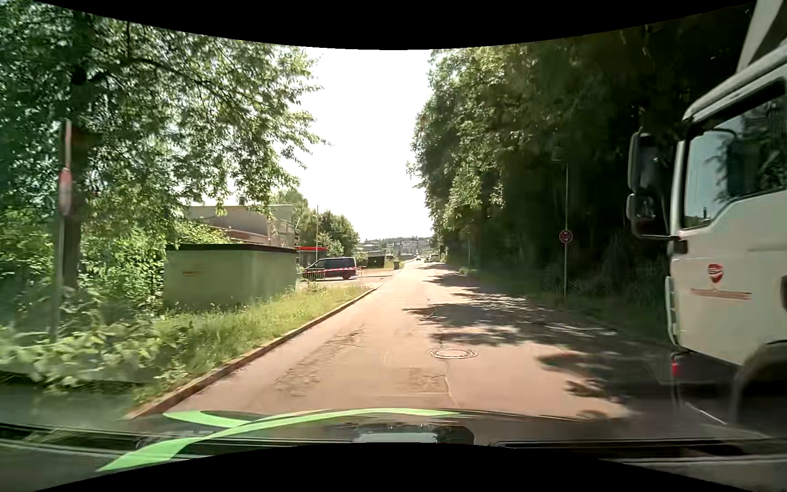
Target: Follow the waypoints while adhering to traffic rules and regulations
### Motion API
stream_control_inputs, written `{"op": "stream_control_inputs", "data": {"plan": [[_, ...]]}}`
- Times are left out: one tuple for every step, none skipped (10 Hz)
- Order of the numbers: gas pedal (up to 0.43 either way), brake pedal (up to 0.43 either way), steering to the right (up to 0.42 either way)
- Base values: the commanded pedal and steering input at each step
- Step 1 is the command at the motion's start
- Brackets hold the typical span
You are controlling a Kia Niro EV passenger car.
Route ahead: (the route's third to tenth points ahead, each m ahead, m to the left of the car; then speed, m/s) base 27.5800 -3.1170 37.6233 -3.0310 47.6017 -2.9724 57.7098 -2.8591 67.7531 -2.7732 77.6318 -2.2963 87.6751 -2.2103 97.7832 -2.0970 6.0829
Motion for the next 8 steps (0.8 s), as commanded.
{"op": "stream_control_inputs", "data": {"plan": [[0.067, 0.0, 0.048], [0.067, 0.0, 0.048], [0.067, 0.0, 0.046], [0.067, 0.0, 0.046], [0.067, 0.0, 0.045], [0.067, 0.0, 0.045], [0.067, 0.0, 0.045], [0.067, 0.0, 0.043]]}}
